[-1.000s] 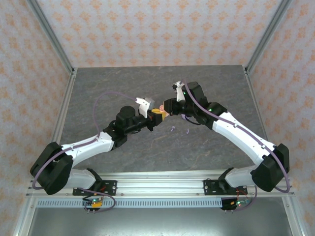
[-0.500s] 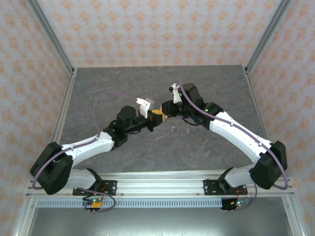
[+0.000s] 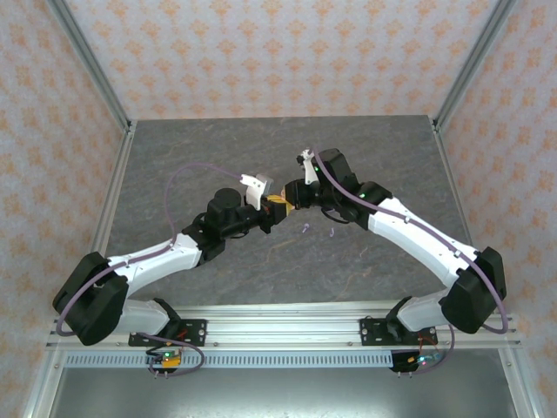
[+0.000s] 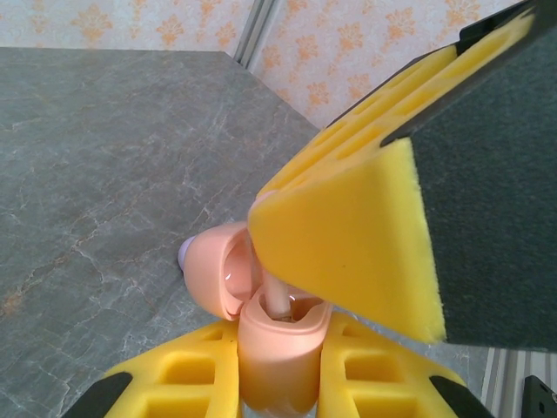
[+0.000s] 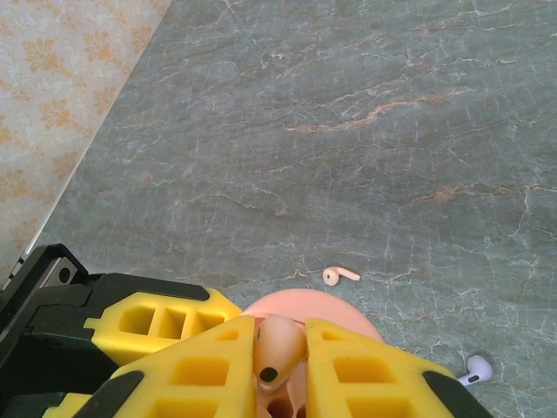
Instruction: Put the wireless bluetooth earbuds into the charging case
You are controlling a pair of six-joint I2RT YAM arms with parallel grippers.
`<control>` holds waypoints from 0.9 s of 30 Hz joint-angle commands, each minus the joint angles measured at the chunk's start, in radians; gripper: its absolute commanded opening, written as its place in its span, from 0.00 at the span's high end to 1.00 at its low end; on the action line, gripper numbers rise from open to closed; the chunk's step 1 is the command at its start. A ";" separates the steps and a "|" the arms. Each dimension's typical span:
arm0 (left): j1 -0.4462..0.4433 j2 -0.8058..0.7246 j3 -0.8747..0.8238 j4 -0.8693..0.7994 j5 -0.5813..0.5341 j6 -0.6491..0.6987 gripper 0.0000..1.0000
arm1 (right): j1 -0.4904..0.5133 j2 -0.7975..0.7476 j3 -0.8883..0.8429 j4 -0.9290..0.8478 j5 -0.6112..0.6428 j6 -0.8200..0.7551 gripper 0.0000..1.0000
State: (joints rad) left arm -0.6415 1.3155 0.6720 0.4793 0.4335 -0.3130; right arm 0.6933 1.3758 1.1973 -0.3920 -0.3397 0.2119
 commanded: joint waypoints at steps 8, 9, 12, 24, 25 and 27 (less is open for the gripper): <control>0.000 -0.050 0.026 0.005 -0.047 0.037 0.97 | 0.005 -0.032 0.005 -0.054 0.044 -0.007 0.82; 0.000 -0.050 0.026 0.005 -0.046 0.037 0.98 | 0.005 -0.031 0.005 -0.056 0.041 -0.008 0.82; 0.000 -0.047 0.027 0.011 -0.035 0.037 0.97 | 0.005 -0.025 0.009 -0.064 0.023 -0.014 0.82; 0.000 -0.035 0.044 0.015 -0.033 0.037 0.98 | 0.006 0.009 0.020 -0.094 -0.051 -0.035 0.82; 0.000 -0.035 0.045 0.015 -0.033 0.037 0.98 | 0.007 0.011 0.020 -0.100 -0.053 -0.038 0.82; 0.000 -0.033 0.048 0.015 -0.032 0.039 0.98 | 0.006 0.012 0.022 -0.109 -0.051 -0.044 0.82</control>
State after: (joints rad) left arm -0.6415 1.3003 0.6724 0.4480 0.4118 -0.2886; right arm 0.6933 1.3746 1.2007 -0.4095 -0.3599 0.1947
